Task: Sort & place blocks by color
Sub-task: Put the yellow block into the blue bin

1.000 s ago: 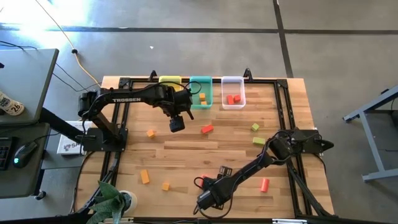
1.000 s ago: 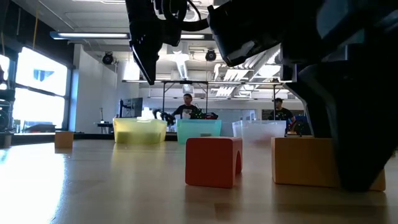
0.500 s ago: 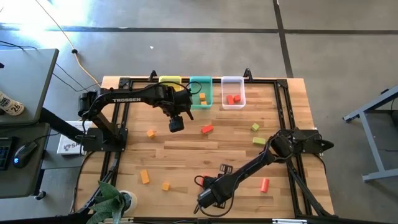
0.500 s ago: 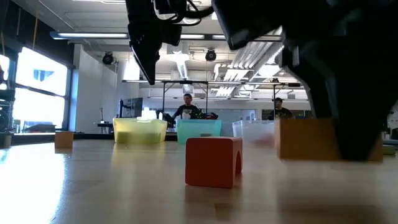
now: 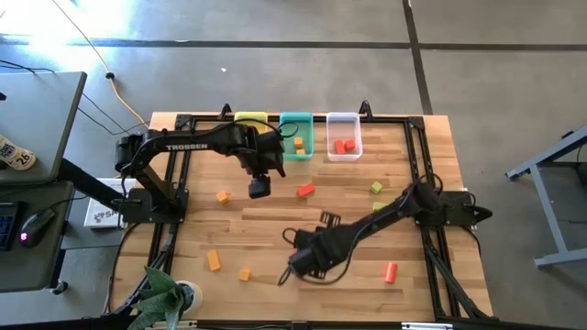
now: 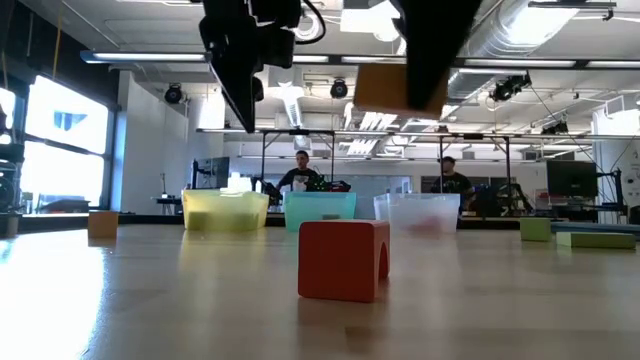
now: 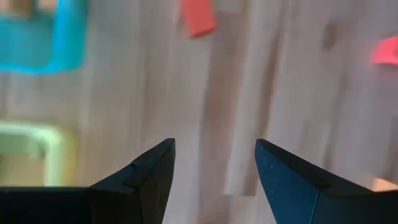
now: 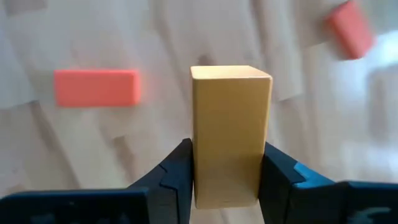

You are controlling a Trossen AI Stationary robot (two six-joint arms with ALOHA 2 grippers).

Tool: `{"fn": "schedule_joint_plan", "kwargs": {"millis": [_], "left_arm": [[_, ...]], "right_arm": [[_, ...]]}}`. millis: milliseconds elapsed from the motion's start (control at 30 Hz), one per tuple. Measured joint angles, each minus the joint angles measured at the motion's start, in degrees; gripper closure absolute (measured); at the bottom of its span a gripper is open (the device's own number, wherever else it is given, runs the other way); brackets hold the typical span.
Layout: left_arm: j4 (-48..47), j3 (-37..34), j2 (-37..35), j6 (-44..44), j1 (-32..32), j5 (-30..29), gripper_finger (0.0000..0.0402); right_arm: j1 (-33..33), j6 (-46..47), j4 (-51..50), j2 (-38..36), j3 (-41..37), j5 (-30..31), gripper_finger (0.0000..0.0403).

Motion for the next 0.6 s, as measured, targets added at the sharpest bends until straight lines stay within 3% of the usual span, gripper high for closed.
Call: {"fn": "schedule_joint_plan", "kwargs": {"millis": [233,600], "left_arm": [[6.7,0.0,0.0,7.0,0.2,4.7,0.0192],[17.1,0.0,0.0,12.2,0.2,4.9,0.0192]], "right_arm": [[-6.4,-9.5,-0.4,-4.9,0.0,0.6,0.0294],[-17.4,-21.7,-0.4,-11.4,0.0,-1.1,0.0294]]}}
